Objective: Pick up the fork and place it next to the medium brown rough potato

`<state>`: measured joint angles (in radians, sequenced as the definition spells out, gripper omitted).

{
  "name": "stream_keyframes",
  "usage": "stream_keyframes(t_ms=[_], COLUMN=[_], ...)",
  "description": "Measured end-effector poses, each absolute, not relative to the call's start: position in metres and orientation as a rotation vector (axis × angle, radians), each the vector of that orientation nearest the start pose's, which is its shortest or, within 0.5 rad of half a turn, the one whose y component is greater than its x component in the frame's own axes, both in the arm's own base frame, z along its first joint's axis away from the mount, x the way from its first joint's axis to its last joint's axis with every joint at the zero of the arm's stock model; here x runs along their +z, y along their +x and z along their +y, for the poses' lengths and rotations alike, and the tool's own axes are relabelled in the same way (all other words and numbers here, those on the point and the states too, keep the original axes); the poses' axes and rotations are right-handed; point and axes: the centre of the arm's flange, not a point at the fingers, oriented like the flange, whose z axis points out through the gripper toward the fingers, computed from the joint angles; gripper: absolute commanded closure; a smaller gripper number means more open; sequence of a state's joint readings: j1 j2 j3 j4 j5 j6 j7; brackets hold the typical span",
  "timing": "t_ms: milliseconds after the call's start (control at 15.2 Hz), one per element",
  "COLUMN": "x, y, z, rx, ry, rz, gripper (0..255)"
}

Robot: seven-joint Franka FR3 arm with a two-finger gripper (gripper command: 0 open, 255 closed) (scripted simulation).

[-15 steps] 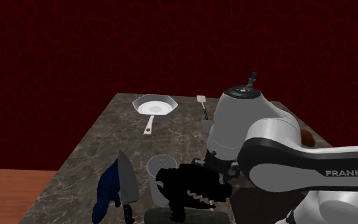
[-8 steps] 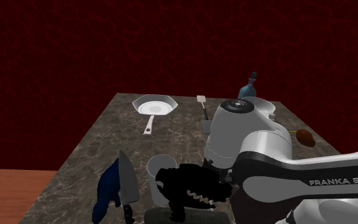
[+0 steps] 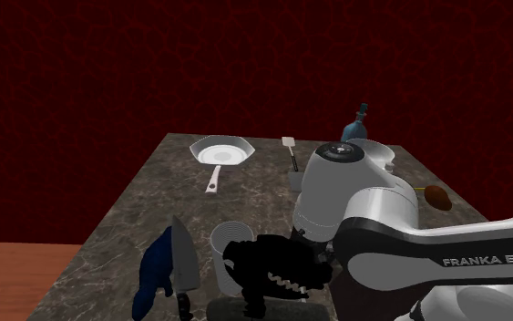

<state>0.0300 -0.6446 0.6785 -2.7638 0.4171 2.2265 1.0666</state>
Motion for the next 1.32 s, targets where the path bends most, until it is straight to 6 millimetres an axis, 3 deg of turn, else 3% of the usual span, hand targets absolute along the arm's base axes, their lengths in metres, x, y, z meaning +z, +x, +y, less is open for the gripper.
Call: stream_keyframes(t_ms=[594,1320], x=[0.365,0.419], y=[0.277,0.276], z=[0.221,0.221], rx=[-0.108,-0.108], ry=[-2.948,-2.945], rz=[1.102,1.101], gripper=[255,255])
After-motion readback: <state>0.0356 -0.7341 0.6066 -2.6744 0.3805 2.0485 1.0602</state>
